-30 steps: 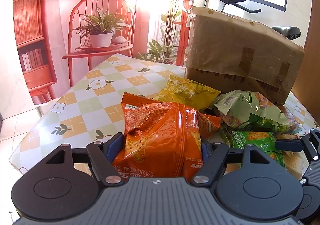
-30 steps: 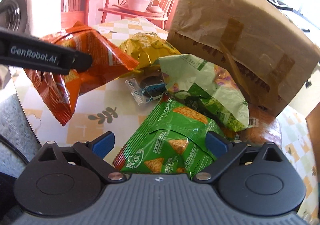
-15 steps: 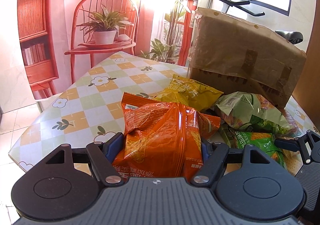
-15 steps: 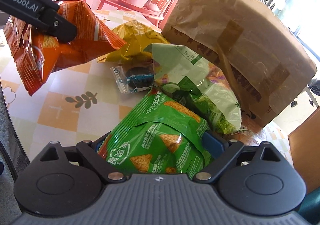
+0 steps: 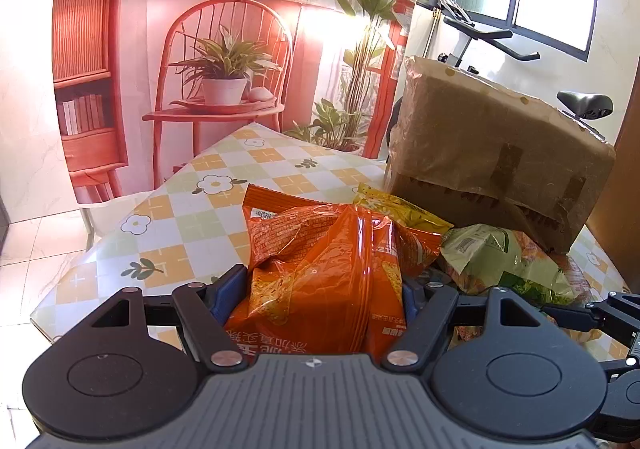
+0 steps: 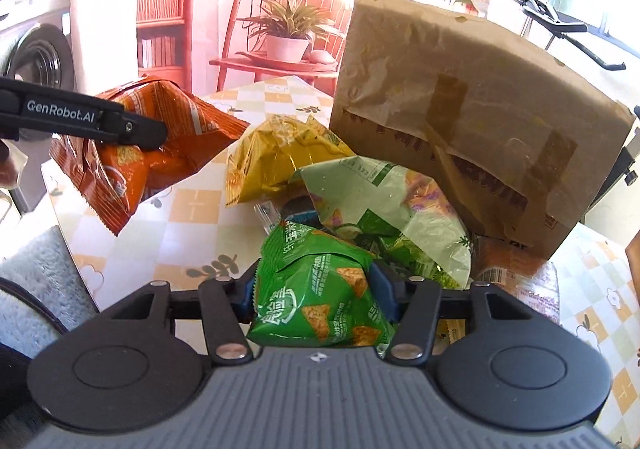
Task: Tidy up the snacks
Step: 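Lift the orange bag with the left tool while the right tool lifts the green bag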
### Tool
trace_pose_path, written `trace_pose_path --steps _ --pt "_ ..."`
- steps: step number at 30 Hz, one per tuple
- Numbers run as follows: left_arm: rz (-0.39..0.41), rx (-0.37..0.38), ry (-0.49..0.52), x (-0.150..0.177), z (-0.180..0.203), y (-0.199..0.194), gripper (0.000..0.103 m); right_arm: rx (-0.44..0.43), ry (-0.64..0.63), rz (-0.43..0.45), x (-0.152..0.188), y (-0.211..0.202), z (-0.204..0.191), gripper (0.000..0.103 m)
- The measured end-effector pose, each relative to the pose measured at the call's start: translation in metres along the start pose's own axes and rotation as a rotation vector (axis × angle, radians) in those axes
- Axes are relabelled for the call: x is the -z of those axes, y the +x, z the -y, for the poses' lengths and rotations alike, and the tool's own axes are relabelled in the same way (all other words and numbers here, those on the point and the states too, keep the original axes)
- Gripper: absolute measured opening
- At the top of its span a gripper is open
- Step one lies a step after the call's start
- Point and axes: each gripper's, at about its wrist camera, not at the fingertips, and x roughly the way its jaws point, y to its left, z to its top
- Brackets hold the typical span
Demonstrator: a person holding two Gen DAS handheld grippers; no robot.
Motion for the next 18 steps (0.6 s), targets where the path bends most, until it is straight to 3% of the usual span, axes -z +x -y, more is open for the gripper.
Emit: trace_pose_path --steps 5,8,18 --pt "0.006 -0.002 -0.011 -0.001 -0.001 -0.004 0.077 -0.108 0.149 0.059 -0.004 -0.014 0.018 0.055" --pt "-0.006 -0.001 -0.006 0.001 0.001 -0.001 0.077 -0.101 0.206 0.058 -0.001 -0.012 0.026 0.055" --pt "-0.017 0.009 0.020 0.005 -0.001 0.003 0.077 -0.082 0.311 -0.029 0.021 0.010 0.041 0.079"
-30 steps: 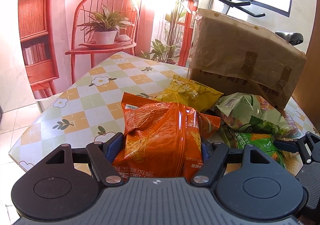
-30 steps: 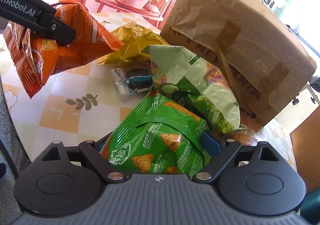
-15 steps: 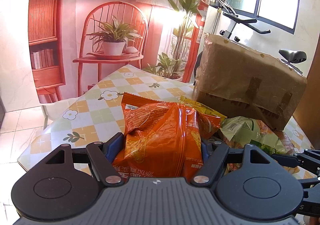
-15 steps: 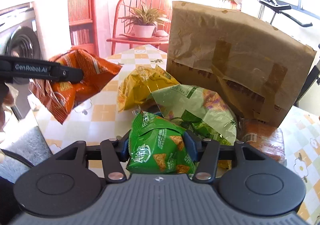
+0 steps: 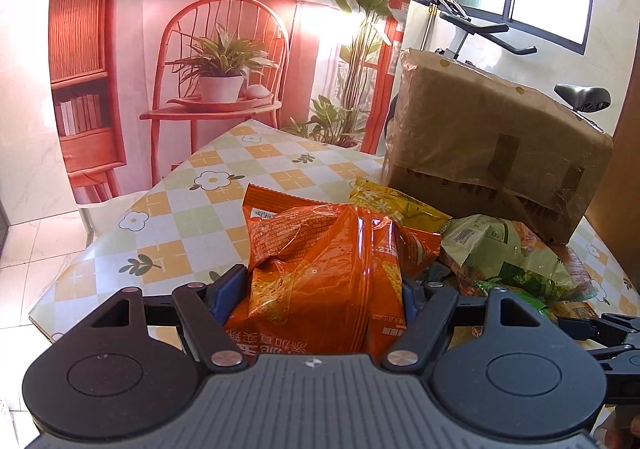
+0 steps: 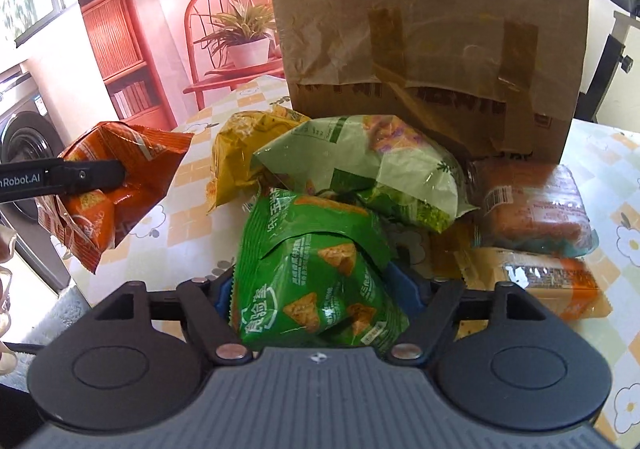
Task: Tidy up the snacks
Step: 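Lift the orange bag with the left tool while the right tool lifts the green bag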
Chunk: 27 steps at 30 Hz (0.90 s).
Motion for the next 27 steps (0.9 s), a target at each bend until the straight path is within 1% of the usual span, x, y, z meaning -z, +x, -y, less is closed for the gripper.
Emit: trace_pose_path --steps 3,7,9,10,11,15,20,23,27 --pt "-0.011 -0.001 0.004 0.001 0.000 0.003 0.077 -0.008 0.004 -0.004 0.001 0.004 0.003 0.079" --pt "-0.014 0.003 0.009 -0.001 -0.001 0.003 0.077 -0.002 -0.043 -0.037 0.000 0.010 -0.003 0.078" --pt "-0.007 0.007 0.007 -0.003 -0.002 0.000 0.077 -0.004 -0.062 -0.043 -0.001 0.008 -0.005 0.073" --pt "-0.002 0.007 0.007 -0.004 -0.002 -0.001 0.077 -0.006 -0.063 -0.036 -0.001 0.004 -0.006 0.070" --pt "0.002 0.007 0.007 -0.005 -0.003 -0.003 0.077 -0.008 -0.064 -0.030 -0.003 0.001 -0.007 0.066" --pt "0.036 0.008 0.018 -0.010 -0.002 -0.013 0.077 -0.046 -0.053 -0.002 -0.010 -0.012 -0.009 0.058" --pt "0.092 0.008 0.027 -0.025 -0.001 -0.028 0.077 -0.114 -0.067 0.038 -0.022 -0.027 -0.018 0.054" --pt "0.109 0.006 0.026 -0.033 -0.001 -0.031 0.077 -0.126 -0.086 0.073 -0.032 -0.035 -0.023 0.052" --pt "0.116 0.003 0.017 -0.038 -0.003 -0.032 0.077 -0.141 -0.069 0.114 -0.044 -0.043 -0.021 0.051"
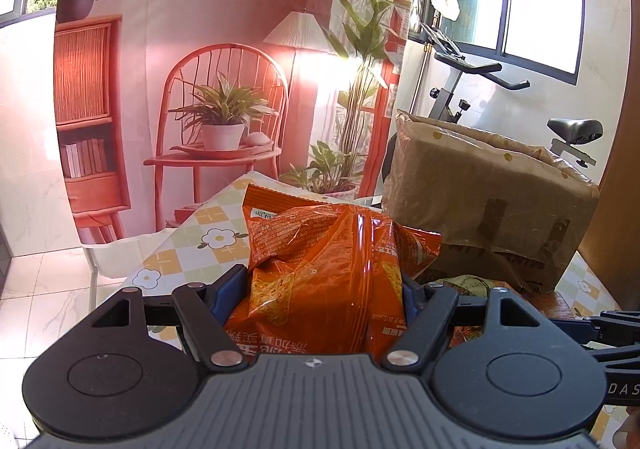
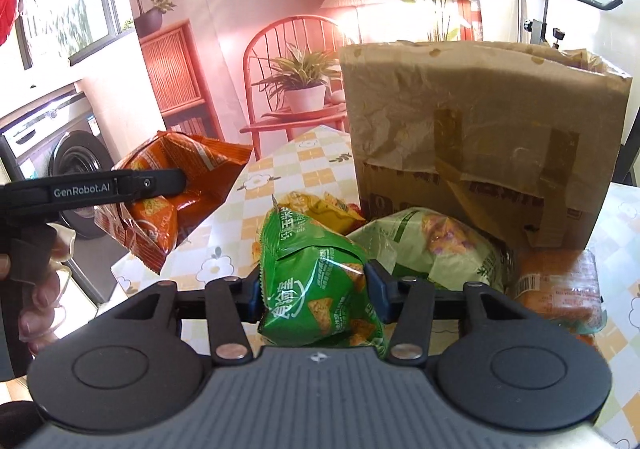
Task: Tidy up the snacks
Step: 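Lift the orange bag with the left tool while the right tool lifts the green bag, then carry both chip bags over the paper bag and open both tools to drop them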
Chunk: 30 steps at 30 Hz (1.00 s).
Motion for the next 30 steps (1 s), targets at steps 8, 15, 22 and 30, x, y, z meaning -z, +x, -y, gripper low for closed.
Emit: trace_pose_path --steps 8,15,22,30 --pt "0.011 0.008 -0.012 -0.006 -0.001 -0.001 0.077 -0.028 0.032 0.093 -0.025 -0.021 0.004 0.050" --pt "0.063 0.028 0.016 -0.024 0.006 -0.005 0.077 -0.019 0.001 0.195 -0.060 -0.042 0.004 0.050" --pt "0.134 0.061 0.044 -0.058 0.025 -0.001 0.077 0.004 -0.020 0.291 -0.101 -0.055 0.020 0.050" --pt "0.206 0.113 0.090 -0.110 0.066 0.021 0.077 0.034 -0.020 0.432 -0.158 -0.075 0.056 0.050"
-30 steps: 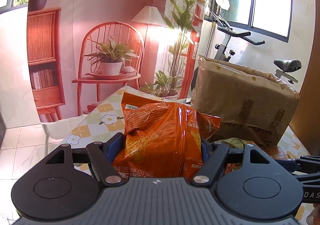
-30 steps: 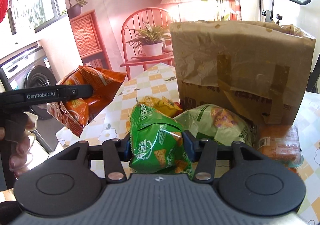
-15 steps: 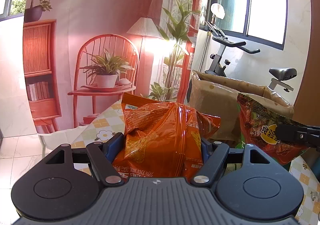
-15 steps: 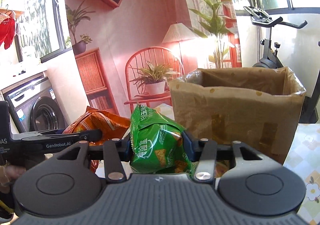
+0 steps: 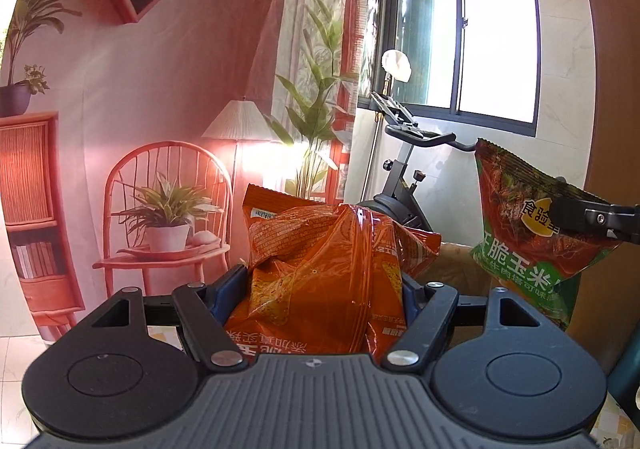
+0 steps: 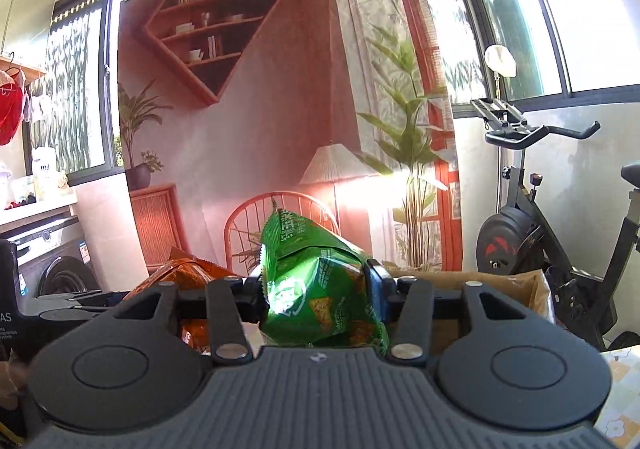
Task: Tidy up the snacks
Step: 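Carry both chip bags over the paper bag and open both tools to drop them, then grasp the yellow chip bag with the left tool while the right tool grasps the pale green bag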
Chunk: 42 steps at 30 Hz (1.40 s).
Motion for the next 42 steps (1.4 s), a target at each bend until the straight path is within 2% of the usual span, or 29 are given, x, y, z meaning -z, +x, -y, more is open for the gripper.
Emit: trace_pose_path --steps 6,11,17,20,21,22,27,31,35,38,40,42 --pt "0.007 0.037 0.066 -0.028 0.038 0.045 0.077 0.082 0.046 0.040 -0.023 0.023 0.053 0.051" --pt "-0.030 0.064 0.099 -0.041 0.064 0.090 0.077 0.133 0.126 0.000 -0.009 0.051 0.100 0.051" --pt "-0.105 0.102 0.120 -0.040 0.079 0.141 0.078 0.170 0.204 -0.049 0.006 0.077 0.137 0.053" --pt "-0.134 0.089 0.127 -0.038 0.078 0.166 0.082 0.188 0.217 -0.064 0.010 0.084 0.147 0.061" --pt "-0.140 0.084 0.125 -0.038 0.076 0.171 0.087 0.196 0.220 -0.066 0.010 0.085 0.150 0.075" --pt "-0.143 0.086 0.117 -0.038 0.073 0.173 0.089 0.201 0.220 -0.063 0.010 0.084 0.152 0.082" --pt "-0.148 0.141 0.101 -0.046 0.056 0.170 0.089 0.201 0.164 -0.049 0.006 0.072 0.147 0.094" --pt "-0.159 0.176 0.071 -0.045 0.025 0.146 0.089 0.195 0.105 -0.063 0.012 0.056 0.131 0.095" --pt "-0.173 0.142 0.066 -0.034 -0.015 0.114 0.089 0.150 0.081 -0.078 0.029 0.040 0.113 0.095" --pt "-0.192 0.105 0.042 -0.023 -0.045 0.093 0.089 0.117 0.076 -0.091 0.046 0.031 0.096 0.103" --pt "-0.213 0.075 0.016 -0.013 -0.065 0.082 0.089 0.099 0.055 -0.097 0.058 0.026 0.084 0.103" --pt "-0.232 0.051 -0.001 -0.002 -0.079 0.073 0.088 0.072 0.008 -0.137 0.072 0.025 0.070 0.103"
